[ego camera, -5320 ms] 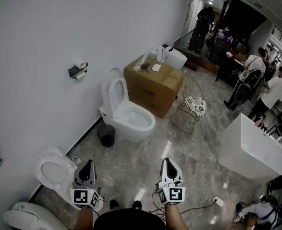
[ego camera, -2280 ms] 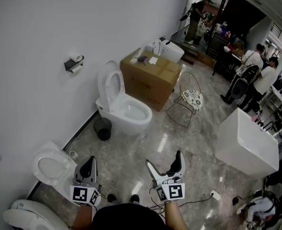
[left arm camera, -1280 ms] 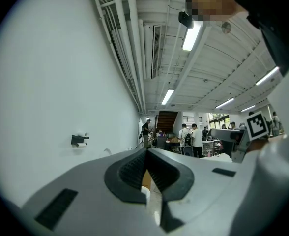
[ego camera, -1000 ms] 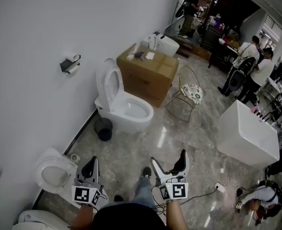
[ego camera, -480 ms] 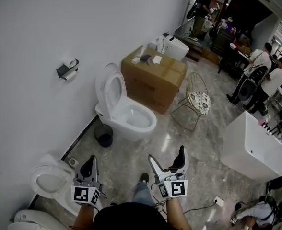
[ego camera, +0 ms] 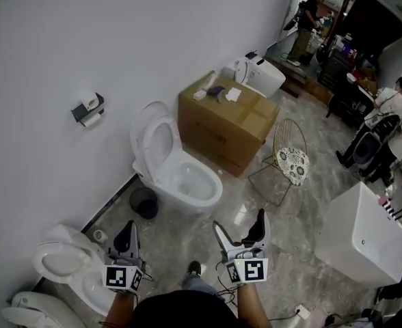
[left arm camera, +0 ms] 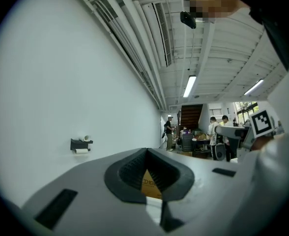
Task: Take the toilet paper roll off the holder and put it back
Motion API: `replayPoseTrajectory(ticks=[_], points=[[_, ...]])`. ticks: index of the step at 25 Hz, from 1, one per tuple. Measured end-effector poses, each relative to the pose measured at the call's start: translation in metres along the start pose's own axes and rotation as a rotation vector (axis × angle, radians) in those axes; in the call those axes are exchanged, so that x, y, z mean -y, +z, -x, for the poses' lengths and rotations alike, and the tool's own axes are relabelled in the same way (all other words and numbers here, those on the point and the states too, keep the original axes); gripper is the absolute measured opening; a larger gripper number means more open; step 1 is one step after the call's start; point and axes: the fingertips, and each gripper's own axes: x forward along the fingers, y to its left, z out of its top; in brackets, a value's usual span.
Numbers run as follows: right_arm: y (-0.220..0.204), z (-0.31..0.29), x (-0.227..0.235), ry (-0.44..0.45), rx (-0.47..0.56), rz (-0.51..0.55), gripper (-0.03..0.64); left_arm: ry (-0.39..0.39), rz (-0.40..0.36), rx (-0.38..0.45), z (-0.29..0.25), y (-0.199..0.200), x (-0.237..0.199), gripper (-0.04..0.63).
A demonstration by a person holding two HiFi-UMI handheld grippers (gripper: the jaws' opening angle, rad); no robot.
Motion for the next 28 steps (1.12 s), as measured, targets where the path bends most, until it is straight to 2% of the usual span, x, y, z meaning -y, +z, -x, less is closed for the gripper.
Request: replayPoseTrajectory(ticks=[6,15,21,28], points=[[-0.006,-0.041,0.042,0.056,-0.001,0.011,0.575,0.082,-0.005,-0.010,-0.048,0.002,0.019,0.003],[-0.021,-0.095,0.071,0.139,-0.011,-0.028,0.575,0.151,-0.017,0.005,-0.089,-0.002,0.030,0.003],[-0.034,-0.126,0.058,0.207,-0.019,-0.044,0.575,0.210,-0.026,0.007,-0.094,-0.007,0.012,0.003],[-0.044,-0.169,0.009,0.322,-0.020,-0.050,0.575,0.312,-0.010,0.005,-0.085,-0.011,-0.032,0.003]])
